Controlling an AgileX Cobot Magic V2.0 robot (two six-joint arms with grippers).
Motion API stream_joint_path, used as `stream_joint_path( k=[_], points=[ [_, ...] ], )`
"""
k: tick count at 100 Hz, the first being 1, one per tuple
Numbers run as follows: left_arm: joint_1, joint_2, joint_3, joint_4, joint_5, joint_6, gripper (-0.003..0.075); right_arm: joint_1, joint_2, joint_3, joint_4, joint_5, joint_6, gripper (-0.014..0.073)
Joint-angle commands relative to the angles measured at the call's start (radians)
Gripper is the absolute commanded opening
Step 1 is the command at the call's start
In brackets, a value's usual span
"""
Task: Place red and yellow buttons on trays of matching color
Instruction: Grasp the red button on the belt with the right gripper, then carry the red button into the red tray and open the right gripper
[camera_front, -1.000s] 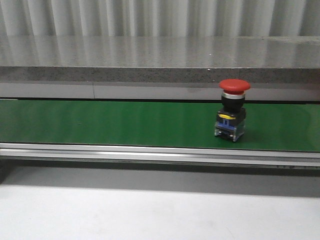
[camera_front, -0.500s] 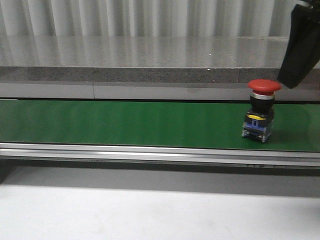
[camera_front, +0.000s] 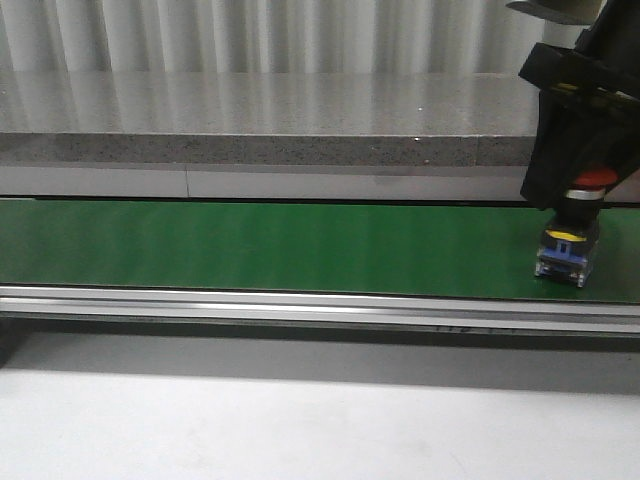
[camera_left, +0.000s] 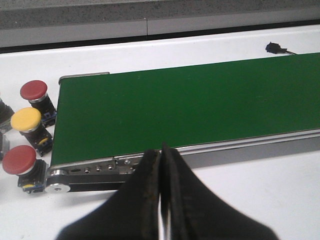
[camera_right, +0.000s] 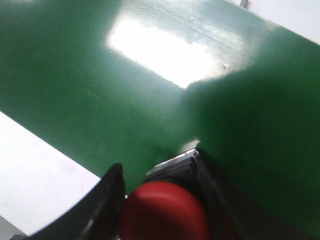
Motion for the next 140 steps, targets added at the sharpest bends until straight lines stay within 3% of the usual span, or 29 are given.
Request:
stream_joint_path(
  k=[1, 21, 54, 89, 106, 140],
  points=[
    [-0.008, 0.006, -0.025, -0.017, -0.069, 0.001, -0.0020, 0.000, -0.044, -0.032, 0.001, -0.033, -0.014, 0.0127],
    [-0.008, 0.006, -0.025, -0.017, -0.069, 0.001, -0.0020, -0.084, -0.106, -0.044, -0.001, -0.108, -0.005, 0.0105],
    [-0.008, 0.006, -0.025, -0.017, -0.069, 0.001, -0.0020, -0.402, -0.106, -0.152, -0.001, -0.165, 0.116, 0.0105],
    [-0.008, 0.006, -0.025, -0.017, -0.069, 0.001, -0.0020, -0.655, -0.004, -0.185, -0.001, -0.195, 0.174, 0.0105],
    [-0.008, 0.006, -0.025, -0.017, -0.069, 0.001, -0.0020, -0.708, 0.057, -0.185, 0.000, -0.258, 0.174, 0.0105],
    [-0.008, 0.006, -0.025, -0.017, -0.069, 0.001, -0.0020, -0.710, 0.183, -0.185, 0.023, -0.393, 0.174, 0.0105]
  ],
)
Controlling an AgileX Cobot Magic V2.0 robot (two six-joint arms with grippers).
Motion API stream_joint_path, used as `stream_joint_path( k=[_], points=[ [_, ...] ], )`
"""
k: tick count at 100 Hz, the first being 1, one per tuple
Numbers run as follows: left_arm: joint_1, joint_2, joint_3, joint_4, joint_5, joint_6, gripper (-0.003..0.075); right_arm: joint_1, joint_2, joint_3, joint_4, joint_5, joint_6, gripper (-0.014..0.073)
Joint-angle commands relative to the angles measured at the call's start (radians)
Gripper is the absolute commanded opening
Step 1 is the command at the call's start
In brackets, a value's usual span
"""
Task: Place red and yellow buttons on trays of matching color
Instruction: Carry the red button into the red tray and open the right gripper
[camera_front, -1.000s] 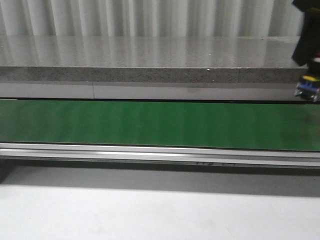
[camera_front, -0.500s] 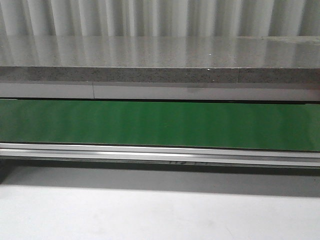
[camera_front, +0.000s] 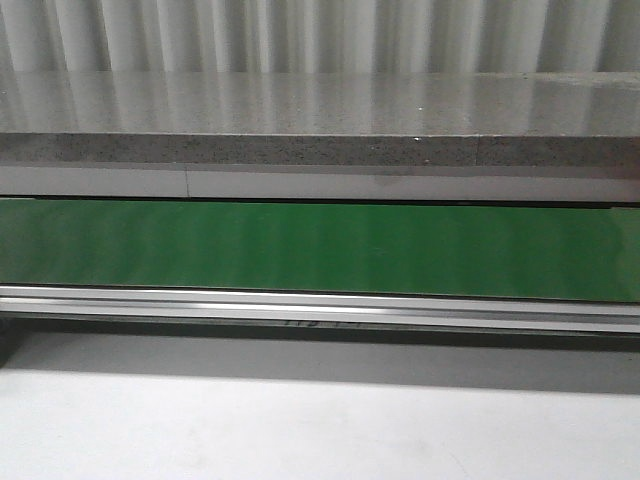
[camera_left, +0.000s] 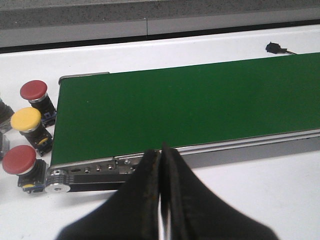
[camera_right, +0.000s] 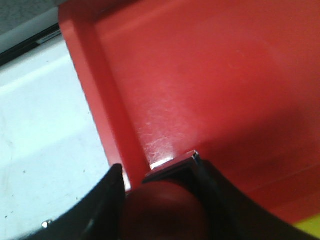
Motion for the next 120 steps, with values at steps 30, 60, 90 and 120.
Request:
stream_joint_path(
  k=[30, 60, 90, 120],
  points=[
    [-0.008, 0.006, -0.025, -0.017, -0.069, 0.001, -0.0020, -0.006, 0.051, -0.058, 0.062, -0.158, 0.001, 0.0105],
    [-0.008, 0.006, -0.025, -0.017, -0.069, 0.001, -0.0020, -0.006, 0.096, -0.067, 0.087, -0.170, 0.000, 0.0173],
    [-0.008, 0.006, -0.025, -0.017, -0.069, 0.001, -0.0020, -0.006, 0.089, -0.069, 0.114, -0.185, 0.000, 0.0615],
    [-0.008, 0.006, -0.025, -0.017, -0.069, 0.001, -0.0020, 0.003, -0.080, 0.026, 0.063, -0.227, -0.015, 0.0384]
  ],
)
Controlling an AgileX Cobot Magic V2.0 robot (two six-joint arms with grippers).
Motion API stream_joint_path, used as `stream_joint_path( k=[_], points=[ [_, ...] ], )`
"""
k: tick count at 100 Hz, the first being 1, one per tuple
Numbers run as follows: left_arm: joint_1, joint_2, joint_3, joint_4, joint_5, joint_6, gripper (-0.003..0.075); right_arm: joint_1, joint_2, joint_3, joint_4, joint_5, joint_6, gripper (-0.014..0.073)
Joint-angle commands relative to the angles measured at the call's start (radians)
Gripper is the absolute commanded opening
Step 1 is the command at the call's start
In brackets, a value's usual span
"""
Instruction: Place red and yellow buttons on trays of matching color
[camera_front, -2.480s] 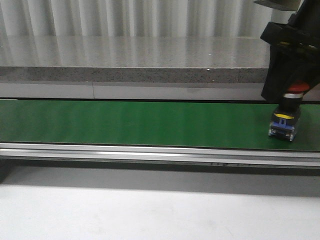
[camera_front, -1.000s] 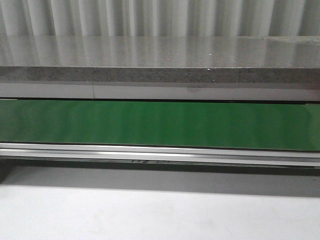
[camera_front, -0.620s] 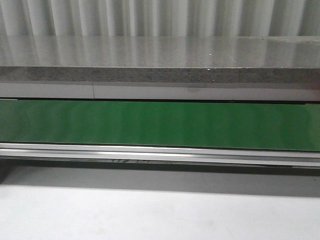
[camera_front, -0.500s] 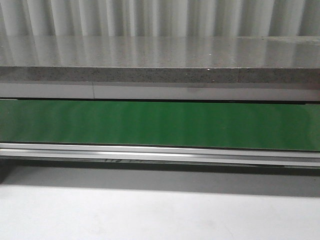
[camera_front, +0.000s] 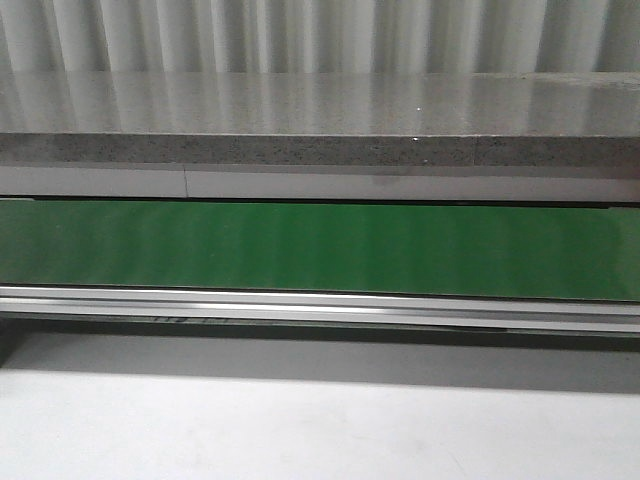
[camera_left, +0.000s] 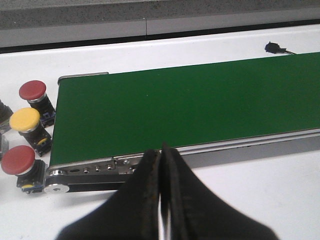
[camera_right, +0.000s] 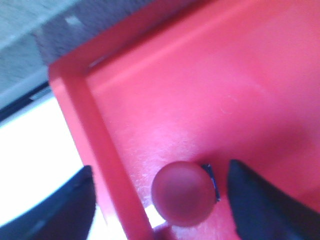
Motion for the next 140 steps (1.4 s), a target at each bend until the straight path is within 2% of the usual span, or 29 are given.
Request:
stream_joint_path(
  k=[1, 6, 13, 28, 48, 70, 86, 102, 116, 140],
  points=[
    [-0.008, 0.006, -0.025, -0.017, -0.069, 0.001, -0.0020, 0.005, -0.124, 0.024, -0.011, -0.064, -0.012, 0.0365],
    [-0.008, 0.006, -0.025, -0.017, -0.069, 0.001, -0.0020, 0.014, -0.162, 0.065, -0.012, -0.081, -0.012, 0.0223],
    [-0.008, 0.006, -0.025, -0.017, -0.069, 0.001, -0.0020, 0.036, -0.218, 0.117, -0.025, -0.098, -0.019, 0.0101],
    [-0.008, 0.006, -0.025, -0.017, -0.069, 0.001, -0.0020, 0.089, -0.343, 0.209, -0.033, -0.101, -0.026, -0.0071],
    [-0.008, 0.006, -0.025, -0.017, -0.069, 0.001, -0.0020, 0.183, -0.495, 0.271, -0.045, -0.031, -0.026, -0.0065],
    [-0.008, 0.006, -0.025, -0.017, -0.069, 0.001, -0.0020, 0.336, -0.655, 0.296, -0.076, 0.060, -0.063, -0.0065],
    [-0.008, 0.006, -0.025, -0.017, -0.069, 0.001, -0.0020, 0.436, -0.761, 0.351, -0.078, 0.071, -0.068, -0.0065],
    [-0.008, 0.006, -0.025, -0.017, -0.069, 0.001, -0.0020, 0.518, -0.880, 0.433, -0.078, 0.053, -0.158, -0.0065],
    [-0.008, 0.006, -0.025, -0.017, -0.069, 0.001, -0.0020, 0.557, -1.009, 0.513, -0.078, 0.017, -0.195, -0.0065],
    [-0.008, 0.006, -0.025, -0.017, -0.072, 0.001, -0.0020, 0.558, -1.276, 0.676, -0.078, -0.029, -0.200, -0.0065]
  ],
)
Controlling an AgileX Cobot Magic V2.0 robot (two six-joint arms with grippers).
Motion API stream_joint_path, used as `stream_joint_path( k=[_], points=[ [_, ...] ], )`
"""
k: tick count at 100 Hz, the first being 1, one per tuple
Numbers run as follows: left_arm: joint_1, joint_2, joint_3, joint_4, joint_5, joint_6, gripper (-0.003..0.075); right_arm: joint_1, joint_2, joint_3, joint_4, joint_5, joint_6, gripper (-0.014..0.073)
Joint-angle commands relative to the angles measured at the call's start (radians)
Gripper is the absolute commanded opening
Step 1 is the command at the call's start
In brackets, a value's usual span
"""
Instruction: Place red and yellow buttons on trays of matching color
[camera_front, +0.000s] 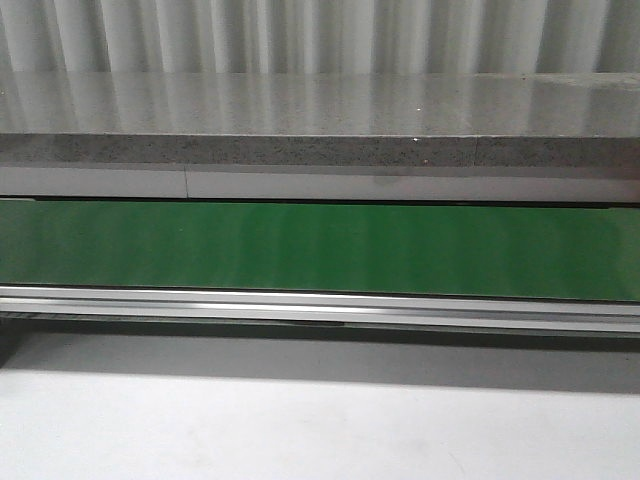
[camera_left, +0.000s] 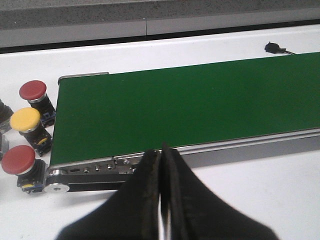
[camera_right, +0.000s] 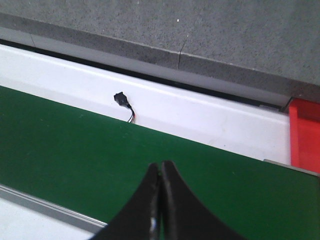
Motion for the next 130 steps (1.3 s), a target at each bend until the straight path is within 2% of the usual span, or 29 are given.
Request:
stream_joint_path(
  k=[1, 14, 28, 53, 61, 78, 88, 93, 100, 101, 102, 112, 117, 122, 130],
  points=[
    [-0.008, 0.006, -0.025, -0.017, -0.074, 0.001, -0.0020, 0.001, -0.098, 0.031, 0.004, -0.080, -0.012, -0.0065],
    [-0.008, 0.006, -0.025, -0.017, -0.171, 0.001, -0.0020, 0.001, -0.237, 0.110, 0.004, -0.050, -0.012, -0.0065],
    [-0.008, 0.006, -0.025, -0.017, -0.195, 0.001, -0.0020, 0.001, -0.356, 0.153, 0.004, -0.025, -0.012, -0.0065],
    [-0.008, 0.013, -0.025, -0.015, -0.216, 0.001, -0.0020, 0.001, -0.398, 0.161, 0.004, 0.007, -0.012, -0.0065],
    [-0.008, 0.041, -0.035, 0.000, -0.187, -0.029, -0.0020, 0.001, -0.398, 0.161, 0.004, 0.005, -0.012, -0.0065],
    [0.037, 0.181, -0.102, 0.111, -0.072, -0.226, -0.0020, 0.001, -0.398, 0.161, 0.004, 0.006, -0.012, -0.0065],
    [0.091, 0.278, -0.147, 0.118, -0.007, -0.229, -0.0009, 0.001, -0.398, 0.161, 0.004, 0.006, -0.012, -0.0065],
    [0.123, 0.317, -0.164, 0.118, 0.008, -0.229, 0.0029, 0.001, -0.398, 0.161, 0.004, 0.006, -0.012, -0.0065],
    [0.169, 0.373, -0.185, 0.115, 0.019, -0.229, 0.0134, 0.001, -0.398, 0.161, 0.004, 0.006, -0.012, -0.0065],
    [0.183, 0.384, -0.189, 0.115, 0.022, -0.229, 0.0174, 0.001, -0.398, 0.161, 0.004, 0.006, -0.012, -0.0065],
    [0.183, 0.389, -0.191, 0.115, 0.024, -0.229, 0.0174, 0.001, -0.398, 0.161, 0.004, 0.006, -0.012, -0.0065],
    [0.244, 0.465, -0.216, 0.115, 0.044, -0.229, 0.0402, 0.001, -0.398, 0.161, 0.004, 0.006, -0.012, -0.0065],
    [0.271, 0.504, -0.231, 0.111, 0.066, -0.229, 0.0489, 0.001, -0.398, 0.161, 0.004, 0.006, -0.012, -0.0065],
    [0.300, 0.545, -0.247, 0.102, 0.097, -0.229, 0.0531, 0.001, -0.398, 0.161, 0.004, 0.006, -0.012, -0.0065],
    [0.348, 0.620, -0.277, 0.102, 0.160, -0.229, 0.0532, 0.001, -0.398, 0.161, 0.004, 0.006, -0.012, -0.0065]
  ],
)
